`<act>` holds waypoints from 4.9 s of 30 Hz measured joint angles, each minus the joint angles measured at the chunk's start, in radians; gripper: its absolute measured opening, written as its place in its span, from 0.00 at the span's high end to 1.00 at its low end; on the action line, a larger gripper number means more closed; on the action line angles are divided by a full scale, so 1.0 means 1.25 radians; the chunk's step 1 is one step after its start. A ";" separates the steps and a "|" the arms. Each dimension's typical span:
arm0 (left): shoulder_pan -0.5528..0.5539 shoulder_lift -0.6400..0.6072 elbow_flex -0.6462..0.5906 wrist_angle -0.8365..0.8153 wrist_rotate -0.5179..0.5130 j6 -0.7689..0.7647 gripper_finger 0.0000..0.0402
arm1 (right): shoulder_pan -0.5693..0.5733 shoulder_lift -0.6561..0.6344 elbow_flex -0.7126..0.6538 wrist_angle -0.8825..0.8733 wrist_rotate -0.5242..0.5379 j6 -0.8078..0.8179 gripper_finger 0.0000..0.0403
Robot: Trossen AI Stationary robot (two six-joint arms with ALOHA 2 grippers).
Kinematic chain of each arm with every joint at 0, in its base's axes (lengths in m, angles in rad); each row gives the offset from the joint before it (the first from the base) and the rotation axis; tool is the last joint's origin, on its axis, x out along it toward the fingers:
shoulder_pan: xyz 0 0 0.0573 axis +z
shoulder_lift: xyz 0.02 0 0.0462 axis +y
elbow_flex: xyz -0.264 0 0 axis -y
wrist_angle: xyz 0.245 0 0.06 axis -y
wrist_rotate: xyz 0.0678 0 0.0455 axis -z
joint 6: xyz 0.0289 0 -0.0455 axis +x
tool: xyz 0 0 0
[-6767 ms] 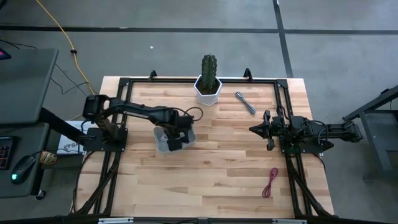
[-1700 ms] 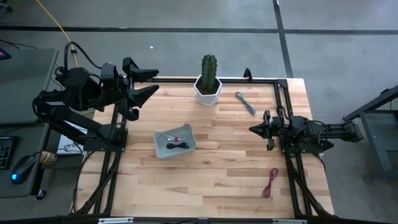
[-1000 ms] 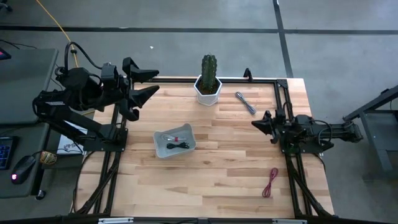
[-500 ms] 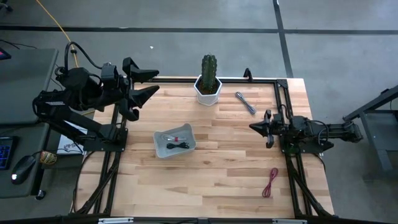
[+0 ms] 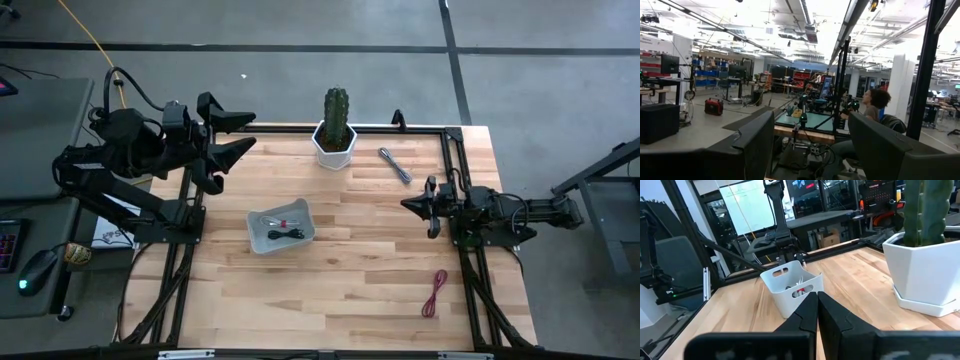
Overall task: Pick and place USB-C Cables
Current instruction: Put the black and white charger cable into the gray bin
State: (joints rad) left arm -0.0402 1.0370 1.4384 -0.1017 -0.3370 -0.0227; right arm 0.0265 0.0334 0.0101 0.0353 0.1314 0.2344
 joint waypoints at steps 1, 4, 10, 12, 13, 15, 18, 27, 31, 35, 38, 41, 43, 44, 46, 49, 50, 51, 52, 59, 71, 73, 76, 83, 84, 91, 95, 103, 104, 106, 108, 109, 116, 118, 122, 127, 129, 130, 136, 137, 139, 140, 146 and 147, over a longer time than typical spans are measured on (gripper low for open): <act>0.000 0.000 0.000 0.000 0.000 0.000 0.41 | 0.000 0.000 0.000 0.000 0.000 0.001 1.00; 0.000 0.000 0.000 0.000 0.000 0.000 0.41 | 0.000 0.000 0.000 0.000 0.009 0.019 0.97; 0.000 0.000 0.000 0.000 0.000 0.000 0.41 | 0.000 0.000 0.000 0.001 0.021 0.030 0.79; 0.000 0.000 0.000 0.000 0.000 0.000 0.41 | 0.000 0.000 0.000 0.004 0.042 0.040 0.71; 0.000 0.000 0.000 0.000 0.000 0.000 0.41 | 0.000 0.000 0.000 0.005 0.050 0.043 0.67; 0.000 0.000 0.000 0.000 0.000 -0.001 0.41 | 0.000 0.000 0.000 0.005 0.055 0.042 0.59; 0.000 0.000 0.000 0.000 0.000 -0.003 0.41 | 0.000 0.000 0.000 0.005 0.054 0.042 0.48; 0.000 0.000 0.000 0.000 -0.010 -0.003 0.41 | 0.000 0.000 0.000 0.005 0.048 0.042 0.33; 0.000 0.000 0.000 0.000 -0.012 -0.001 0.41 | 0.000 0.000 0.000 0.005 0.045 0.042 0.33; 0.000 0.000 0.000 0.000 -0.012 0.000 0.41 | 0.000 0.000 0.000 0.005 0.041 0.042 0.33; 0.000 0.000 0.000 0.000 -0.012 -0.001 0.41 | 0.000 0.000 0.000 0.005 0.034 0.042 0.33; 0.000 0.000 0.000 0.000 -0.012 -0.001 0.41 | 0.000 0.001 0.014 0.001 0.032 0.041 0.33; 0.000 0.000 0.000 0.000 -0.012 0.000 0.41 | 0.000 0.000 0.043 0.007 0.032 0.027 0.33; 0.000 0.000 0.000 0.000 -0.012 0.000 0.41 | 0.000 0.000 0.059 0.008 0.033 0.020 0.33; 0.000 0.000 0.000 0.000 -0.012 0.000 0.41 | 0.000 0.006 0.098 0.009 0.048 0.006 0.33; 0.000 0.000 0.000 0.000 -0.012 0.000 0.41 | 0.000 0.029 0.170 0.009 0.081 -0.028 0.33; 0.000 0.000 0.000 0.000 -0.012 0.000 0.41 | 0.000 0.041 0.195 0.010 0.089 -0.042 0.33; 0.000 0.000 0.000 0.000 -0.012 0.000 0.41 | 0.000 0.056 0.223 0.007 0.104 -0.052 0.33; 0.000 0.000 0.000 0.000 -0.012 0.000 0.41 | 0.000 0.073 0.252 0.005 0.110 -0.067 0.33; 0.000 0.000 0.000 0.000 -0.012 0.000 0.41 | 0.000 0.227 0.454 -0.010 0.126 -0.169 0.33; 0.000 0.000 0.000 -0.005 -0.012 0.000 0.41 | 0.000 0.473 0.741 -0.124 0.130 -0.236 0.33; 0.000 0.000 0.000 -0.005 -0.012 0.000 0.41 | 0.000 0.496 0.771 -0.161 0.151 -0.236 0.33; 0.000 0.000 0.000 -0.005 -0.012 0.000 0.41 | 0.000 0.523 0.799 -0.208 0.168 -0.218 0.33; 0.000 0.000 0.000 -0.005 -0.012 0.000 0.41 | 0.000 0.564 0.813 -0.229 0.211 -0.102 0.33; 0.000 0.000 0.000 -0.005 -0.012 0.000 0.41 | 0.000 0.573 0.813 -0.230 0.242 -0.075 0.33; 0.000 0.001 0.000 -0.005 -0.012 0.000 0.41 | -0.052 0.663 0.813 -0.321 0.316 0.015 0.33; 0.000 0.001 0.000 -0.007 -0.012 0.000 0.41 | -0.134 0.720 0.813 -0.419 0.297 0.107 0.33; 0.000 0.001 0.000 -0.008 -0.012 0.000 0.41 | -0.316 0.826 0.813 -0.636 0.156 0.212 0.33; 0.000 0.001 0.000 -0.008 -0.011 0.000 0.41 | -0.336 0.841 0.813 -0.653 0.137 0.211 0.33; 0.000 0.001 0.000 -0.008 -0.012 0.000 0.41 | -0.371 0.876 0.813 -0.681 0.102 0.211 0.33; 0.000 0.001 0.000 -0.008 -0.011 0.000 0.41 | -0.401 0.913 0.813 -0.699 0.077 0.207 0.33; 0.000 0.001 0.000 -0.009 -0.011 0.000 0.41 | -0.414 0.932 0.813 -0.703 0.069 0.203 0.33; 0.000 0.001 0.000 -0.012 -0.011 0.000 0.41 | -0.501 1.061 0.813 -0.708 -0.003 0.155 0.33; 0.000 0.001 0.000 -0.012 -0.011 0.000 0.41 | -0.526 1.100 0.813 -0.708 -0.013 0.145 0.33; 0.000 0.002 0.000 -0.011 -0.011 0.000 0.41 | -0.574 1.178 0.813 -0.707 -0.035 0.109 0.33; 0.000 0.005 0.000 -0.011 -0.011 0.000 0.41 | -0.625 1.266 0.813 -0.689 -0.070 0.074 0.33; 0.000 0.010 0.001 -0.010 -0.011 0.000 0.41 | -0.641 1.296 0.813 -0.676 -0.075 0.064 0.33; 0.000 0.012 0.001 -0.012 -0.011 0.000 0.41 | -0.647 1.309 0.813 -0.668 -0.079 0.062 0.33; 0.000 0.030 0.001 -0.011 -0.011 0.000 0.41 | -0.671 1.372 0.813 -0.627 -0.136 0.057 0.33; 0.000 0.034 0.001 -0.011 -0.011 0.001 0.41 | -0.672 1.380 0.813 -0.623 -0.137 0.056 0.33; 0.000 0.039 0.001 -0.012 -0.011 0.001 0.41 | -0.672 1.395 0.813 -0.618 -0.137 0.056 0.33; 0.000 0.040 0.001 -0.012 -0.011 0.002 0.41 | -0.672 1.401 0.813 -0.615 -0.135 0.056 0.33; 0.000 0.037 0.001 -0.006 -0.011 0.033 0.41 | -0.672 1.419 0.817 -0.616 -0.129 0.039 0.33; 0.000 0.036 0.002 -0.005 -0.011 0.030 0.41 | -0.672 1.419 0.817 -0.616 -0.127 0.038 0.33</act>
State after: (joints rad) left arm -0.0402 1.0819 1.4406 -0.1076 -0.3511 0.0153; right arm -0.8135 1.8072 1.0309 -0.7346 -0.0271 0.2820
